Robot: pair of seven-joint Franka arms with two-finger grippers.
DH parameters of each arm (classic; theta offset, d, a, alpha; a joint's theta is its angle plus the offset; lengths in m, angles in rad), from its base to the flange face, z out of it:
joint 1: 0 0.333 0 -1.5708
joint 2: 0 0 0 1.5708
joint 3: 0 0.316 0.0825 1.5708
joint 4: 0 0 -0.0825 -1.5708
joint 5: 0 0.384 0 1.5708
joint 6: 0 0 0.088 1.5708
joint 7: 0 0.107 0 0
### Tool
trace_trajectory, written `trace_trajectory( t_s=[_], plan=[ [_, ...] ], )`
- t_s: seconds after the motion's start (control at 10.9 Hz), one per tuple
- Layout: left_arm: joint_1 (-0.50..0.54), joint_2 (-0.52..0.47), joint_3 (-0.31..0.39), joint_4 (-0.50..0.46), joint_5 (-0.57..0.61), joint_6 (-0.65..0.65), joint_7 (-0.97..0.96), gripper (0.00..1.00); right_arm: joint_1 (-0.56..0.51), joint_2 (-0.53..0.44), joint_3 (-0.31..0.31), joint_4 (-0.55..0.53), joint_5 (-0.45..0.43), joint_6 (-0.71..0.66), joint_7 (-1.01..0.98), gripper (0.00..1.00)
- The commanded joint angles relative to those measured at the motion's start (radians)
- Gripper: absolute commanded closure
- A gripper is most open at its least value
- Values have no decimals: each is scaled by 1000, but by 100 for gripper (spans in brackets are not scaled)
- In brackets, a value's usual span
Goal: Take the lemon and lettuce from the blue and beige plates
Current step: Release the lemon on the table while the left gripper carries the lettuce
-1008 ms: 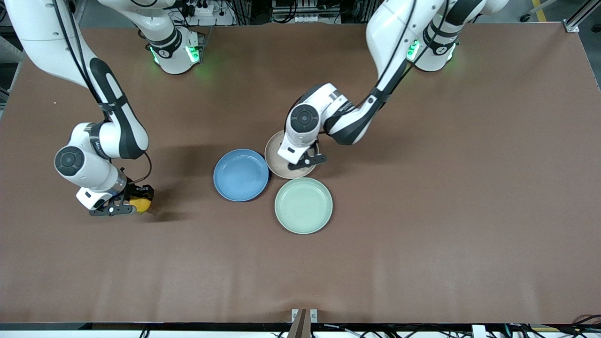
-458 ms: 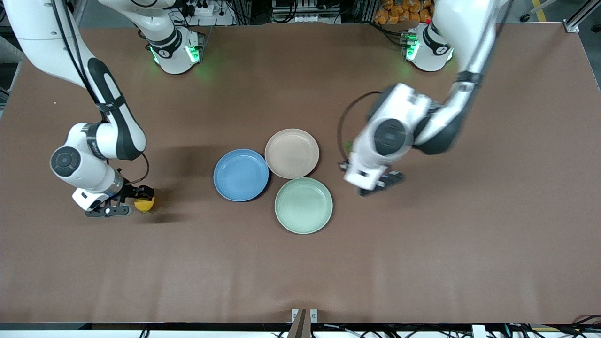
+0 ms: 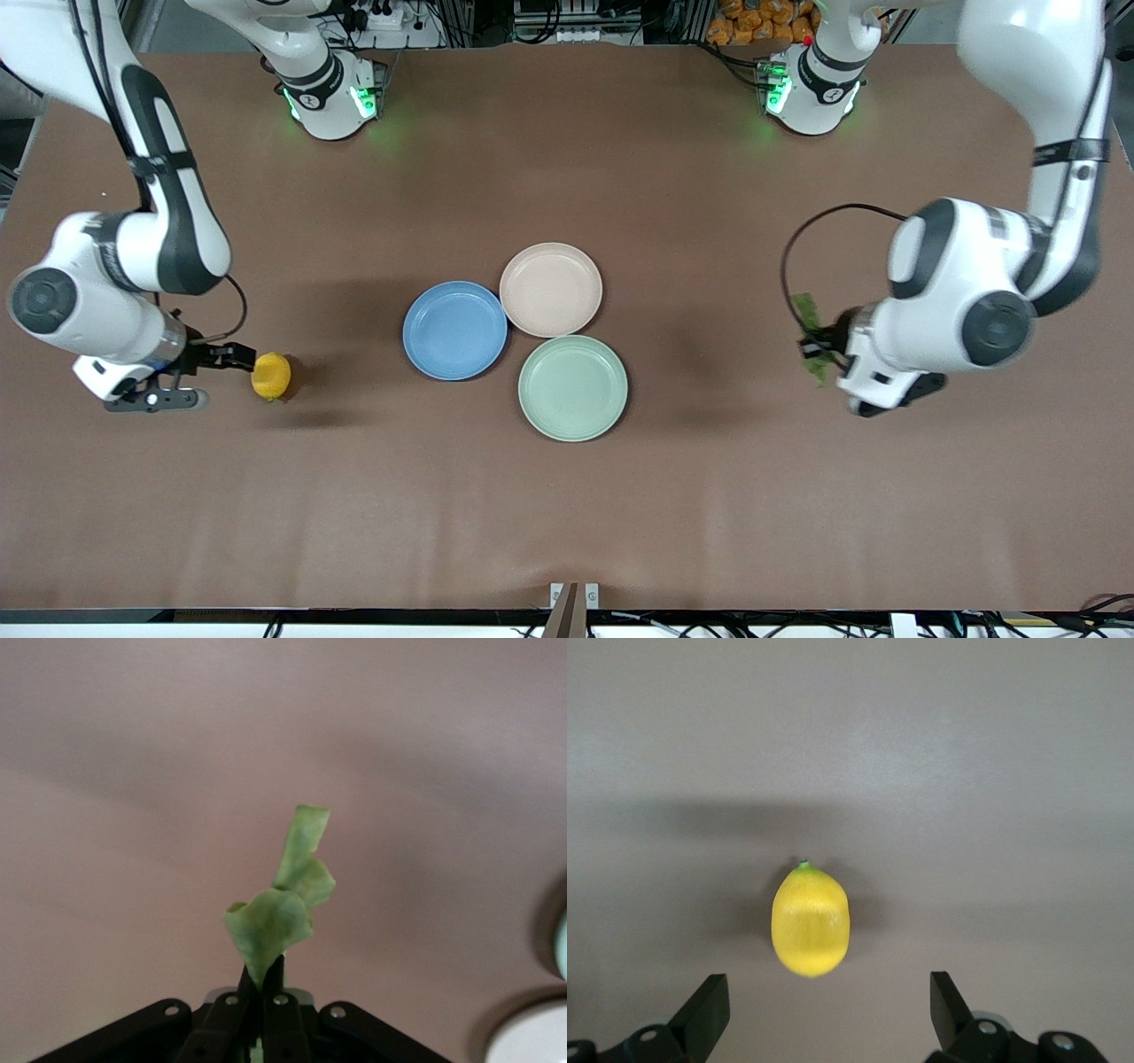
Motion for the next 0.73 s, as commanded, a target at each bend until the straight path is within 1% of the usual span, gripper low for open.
trace_trajectory(
  t_s=[0.0, 0.09, 0.18, 0.46, 0.55, 0.64],
  plan=[
    [28, 54, -10, -4, 19, 8, 20, 100, -5, -76, 4, -2, 31, -63, -18, 0],
    [41, 88, -5, -5, 32, 38, 22, 100, -3, -88, 5, 9, 31, -89, -18, 0],
    [86, 107, -10, -7, 36, 57, 30, 100, -3, -109, 7, 18, 31, -112, -18, 0],
    [91, 174, -10, -8, 36, 91, 37, 100, -3, -209, 5, 24, 33, -194, -15, 0],
    [86, 176, -8, -10, 36, 91, 37, 100, -5, -241, 5, 26, 66, -220, -14, 0],
    [85, 179, -10, -10, 36, 91, 37, 100, -6, -267, 4, 38, 120, -243, -12, 0]
  ],
)
